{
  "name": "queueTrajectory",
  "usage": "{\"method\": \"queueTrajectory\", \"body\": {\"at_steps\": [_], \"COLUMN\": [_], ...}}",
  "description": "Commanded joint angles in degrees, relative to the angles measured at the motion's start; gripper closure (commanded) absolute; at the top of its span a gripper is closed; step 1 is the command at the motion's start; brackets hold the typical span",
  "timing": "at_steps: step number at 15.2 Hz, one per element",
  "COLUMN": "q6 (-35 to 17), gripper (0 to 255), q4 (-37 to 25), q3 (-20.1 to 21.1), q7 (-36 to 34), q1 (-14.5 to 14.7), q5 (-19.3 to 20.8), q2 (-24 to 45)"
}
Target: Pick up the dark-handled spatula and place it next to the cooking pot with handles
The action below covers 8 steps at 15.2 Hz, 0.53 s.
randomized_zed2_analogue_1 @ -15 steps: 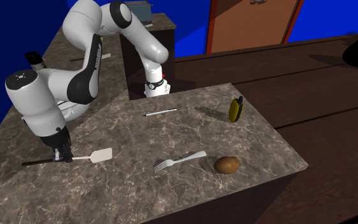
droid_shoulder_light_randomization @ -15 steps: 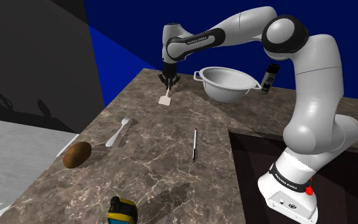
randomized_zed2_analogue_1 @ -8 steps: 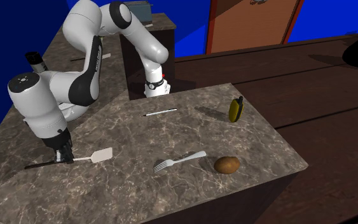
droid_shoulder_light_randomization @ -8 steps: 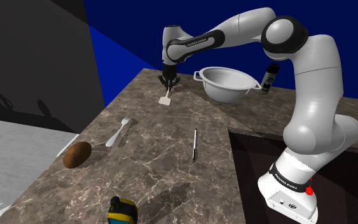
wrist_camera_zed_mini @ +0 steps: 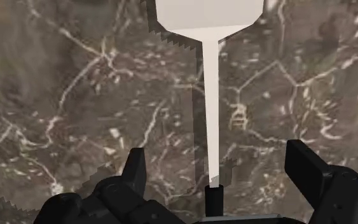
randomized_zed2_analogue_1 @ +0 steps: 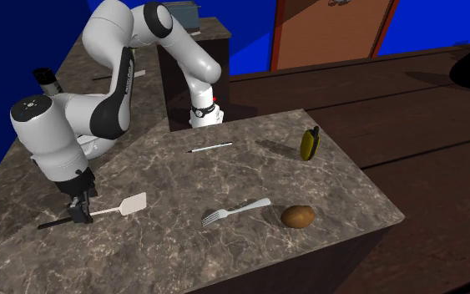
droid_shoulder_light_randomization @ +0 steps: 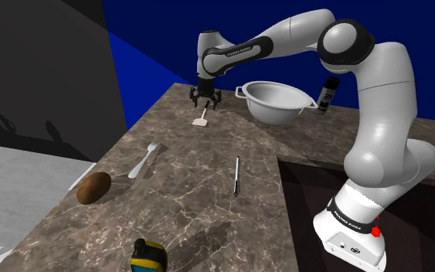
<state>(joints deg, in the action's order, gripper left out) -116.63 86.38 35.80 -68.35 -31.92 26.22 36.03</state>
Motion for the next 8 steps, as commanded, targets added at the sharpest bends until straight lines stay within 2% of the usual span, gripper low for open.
{"method": "queueTrajectory", "body": {"at_steps": [1,4,8], "q6": [1.4,5.4,5.4], "gripper": [0,0,0], "q4": [-0.7,-3.0,-3.0], "q3": [0.4,1.3,1.3], "q7": [0.3,1.2,1.2], "q1": [-0.1,-0.2,-0.2], "q5": [-0.6,-2.0,-2.0], "q2": [-0.8,-2.8,-2.8]}}
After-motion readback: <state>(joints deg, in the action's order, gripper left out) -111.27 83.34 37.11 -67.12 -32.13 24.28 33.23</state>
